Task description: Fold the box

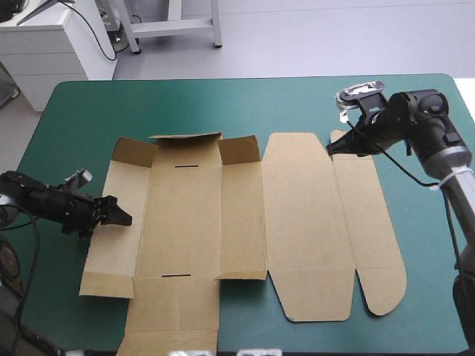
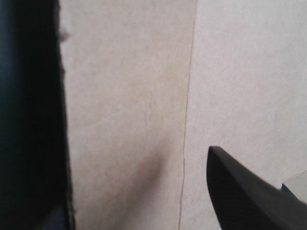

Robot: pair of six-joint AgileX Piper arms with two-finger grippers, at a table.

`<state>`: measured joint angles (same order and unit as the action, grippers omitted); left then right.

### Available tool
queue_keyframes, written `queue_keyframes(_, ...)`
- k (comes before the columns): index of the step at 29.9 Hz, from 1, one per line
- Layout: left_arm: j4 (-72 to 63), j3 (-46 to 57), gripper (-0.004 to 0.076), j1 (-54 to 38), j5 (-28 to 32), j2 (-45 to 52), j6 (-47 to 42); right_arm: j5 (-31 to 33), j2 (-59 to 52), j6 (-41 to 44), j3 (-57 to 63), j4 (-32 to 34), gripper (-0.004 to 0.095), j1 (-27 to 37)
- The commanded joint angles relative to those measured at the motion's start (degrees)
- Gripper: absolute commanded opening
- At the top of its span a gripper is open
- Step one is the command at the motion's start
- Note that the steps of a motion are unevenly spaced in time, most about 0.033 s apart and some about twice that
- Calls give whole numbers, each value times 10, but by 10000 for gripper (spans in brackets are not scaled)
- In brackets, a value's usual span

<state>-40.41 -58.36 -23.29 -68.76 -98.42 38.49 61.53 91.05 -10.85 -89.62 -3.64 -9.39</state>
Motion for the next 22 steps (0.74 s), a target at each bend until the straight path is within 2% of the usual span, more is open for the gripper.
queue_keyframes(1,-14,-8,456,5,-55,14,-4,-18,-24,-3,-15,-2,87,4)
queue_keyframes(17,-22,96,453,4,-51,23,46,-14,-24,-3,-15,-3,87,4)
queue_keyframes(19,-2,96,430,4,-51,23,46,-10,-24,-3,-15,-2,87,4)
queue_keyframes(22,3,96,356,3,-44,23,46,-3,-24,-3,-15,-2,87,4)
